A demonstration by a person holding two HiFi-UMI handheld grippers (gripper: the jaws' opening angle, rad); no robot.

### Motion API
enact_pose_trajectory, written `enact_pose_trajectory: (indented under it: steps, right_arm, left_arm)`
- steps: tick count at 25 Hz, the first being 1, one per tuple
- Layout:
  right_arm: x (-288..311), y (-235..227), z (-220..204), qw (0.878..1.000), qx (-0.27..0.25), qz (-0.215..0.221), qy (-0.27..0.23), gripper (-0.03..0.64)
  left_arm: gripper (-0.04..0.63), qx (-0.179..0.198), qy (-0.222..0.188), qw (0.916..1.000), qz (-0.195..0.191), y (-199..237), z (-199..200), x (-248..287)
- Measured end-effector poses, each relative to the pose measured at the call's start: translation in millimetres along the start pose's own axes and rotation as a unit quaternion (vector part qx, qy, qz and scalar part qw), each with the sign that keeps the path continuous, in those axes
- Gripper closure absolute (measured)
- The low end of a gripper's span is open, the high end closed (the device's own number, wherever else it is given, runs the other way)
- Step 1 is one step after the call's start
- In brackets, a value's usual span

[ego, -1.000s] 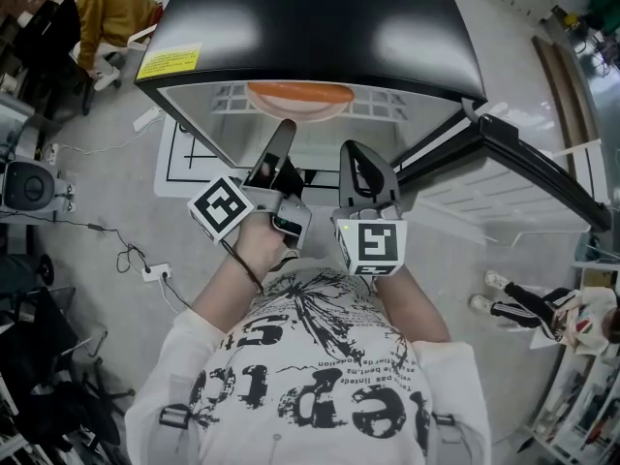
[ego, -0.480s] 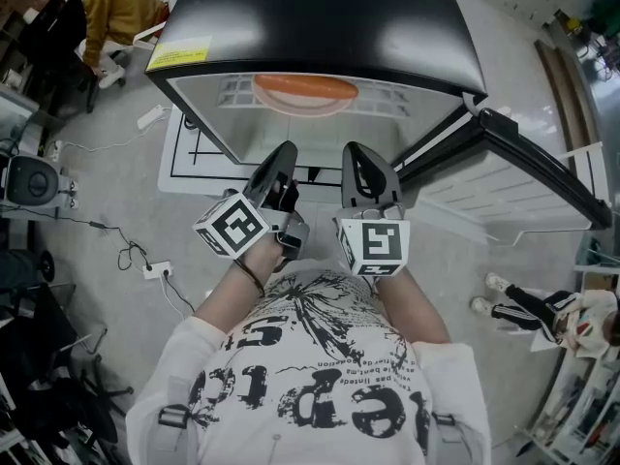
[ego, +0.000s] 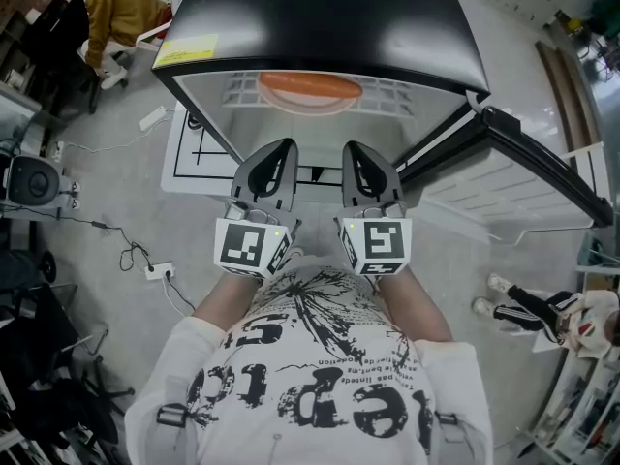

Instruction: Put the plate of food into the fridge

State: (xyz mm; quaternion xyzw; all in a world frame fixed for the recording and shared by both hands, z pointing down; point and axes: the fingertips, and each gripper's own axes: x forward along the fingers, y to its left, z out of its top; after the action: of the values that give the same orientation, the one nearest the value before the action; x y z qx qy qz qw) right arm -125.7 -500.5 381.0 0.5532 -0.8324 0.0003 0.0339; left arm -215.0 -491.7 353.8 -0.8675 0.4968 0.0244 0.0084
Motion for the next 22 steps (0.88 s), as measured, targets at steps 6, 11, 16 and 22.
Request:
enact_pose_trajectory:
  steps: [6, 11, 16, 22]
  right_arm:
    - [1.3, 5.8, 1.9, 1.0, -0.002, 0.008, -0.006, 0.617]
    - [4.4, 8.4, 1.3, 1.0, -0.004, 0.01, -0.003, 0.617]
    - [7.0, 8.7, -0.3, 1.0, -0.01, 0.011, 0.001, 0.617]
    - [10.3, 10.9, 3.1, 1.0, -0.01, 0.017, -0.009, 0.617]
  left_arm:
    - [0.588, 0.007, 0.005, 0.9999, 0.012, 8.8, -11.3, -1.8]
    - [0.588, 0.031, -0.007, 0.9995, 0.004, 4.5, -3.0, 2.5]
    - [0.588, 0.027, -0.016, 0.9994, -0.016, -1.9, -0.5, 7.5]
    - [0.588, 0.001, -0.01, 0.9995, -0.03, 1.5, -8.1, 13.2]
